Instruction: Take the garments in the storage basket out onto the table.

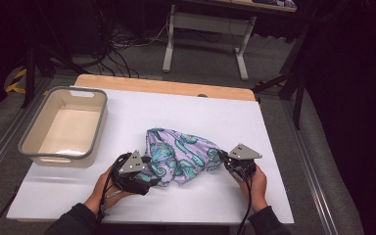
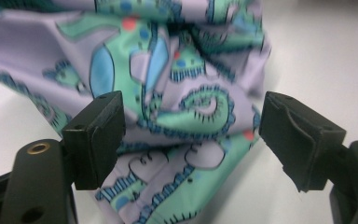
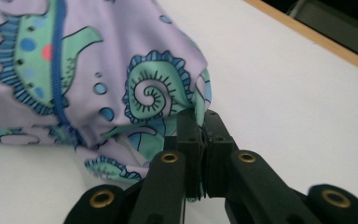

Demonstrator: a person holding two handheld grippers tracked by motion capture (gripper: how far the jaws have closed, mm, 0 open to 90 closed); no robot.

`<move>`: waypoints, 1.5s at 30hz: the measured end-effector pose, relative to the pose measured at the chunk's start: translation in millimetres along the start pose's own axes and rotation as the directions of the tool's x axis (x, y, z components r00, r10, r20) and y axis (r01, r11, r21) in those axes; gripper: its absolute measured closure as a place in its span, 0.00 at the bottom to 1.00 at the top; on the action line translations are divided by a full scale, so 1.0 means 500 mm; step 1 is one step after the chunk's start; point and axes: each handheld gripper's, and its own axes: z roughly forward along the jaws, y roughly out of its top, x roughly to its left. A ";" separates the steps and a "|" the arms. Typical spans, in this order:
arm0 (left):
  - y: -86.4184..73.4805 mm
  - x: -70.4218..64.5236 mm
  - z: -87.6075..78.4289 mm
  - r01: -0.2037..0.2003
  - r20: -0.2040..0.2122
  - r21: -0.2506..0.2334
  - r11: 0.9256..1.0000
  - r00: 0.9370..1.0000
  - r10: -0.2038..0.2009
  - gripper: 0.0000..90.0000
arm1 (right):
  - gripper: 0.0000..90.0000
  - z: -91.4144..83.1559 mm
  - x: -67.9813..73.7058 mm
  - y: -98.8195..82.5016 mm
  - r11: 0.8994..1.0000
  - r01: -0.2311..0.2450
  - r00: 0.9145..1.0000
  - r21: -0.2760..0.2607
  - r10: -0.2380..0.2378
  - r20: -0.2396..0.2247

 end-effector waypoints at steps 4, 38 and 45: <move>-0.012 0.008 0.009 0.006 -0.017 0.032 0.999 1.000 -0.006 0.27 | 0.98 0.008 -0.022 0.001 1.000 0.000 0.999 0.014 -0.001 0.052; -0.037 0.046 0.013 0.062 -0.123 0.152 0.986 0.991 -0.044 0.70 | 0.73 0.005 0.076 0.026 0.998 -0.017 0.971 -0.059 0.002 -0.239; -0.037 0.046 0.009 0.049 -0.146 0.162 0.986 0.989 -0.025 0.84 | 0.99 0.007 0.075 0.021 0.999 0.014 0.978 -0.042 -0.023 -0.208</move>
